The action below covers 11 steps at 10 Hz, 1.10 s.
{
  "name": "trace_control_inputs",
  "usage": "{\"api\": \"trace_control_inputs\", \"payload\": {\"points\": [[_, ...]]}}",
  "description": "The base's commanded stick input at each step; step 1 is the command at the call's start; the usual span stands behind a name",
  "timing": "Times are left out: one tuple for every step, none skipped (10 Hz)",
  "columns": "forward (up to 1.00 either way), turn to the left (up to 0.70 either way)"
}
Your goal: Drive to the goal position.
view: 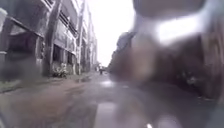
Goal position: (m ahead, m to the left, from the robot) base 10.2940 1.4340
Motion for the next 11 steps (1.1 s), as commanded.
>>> {"api": "trace_control_inputs", "payload": {"points": [[0.50, 0.02], [0.50, 0.02], [0.50, 0.02], [0.50, 0.02], [0.50, 0.02], [0.50, 0.02], [0.50, 0.02], [0.50, 0.02], [0.50, 0.02], [0.50, 0.02], [0.50, 0.02]]}}
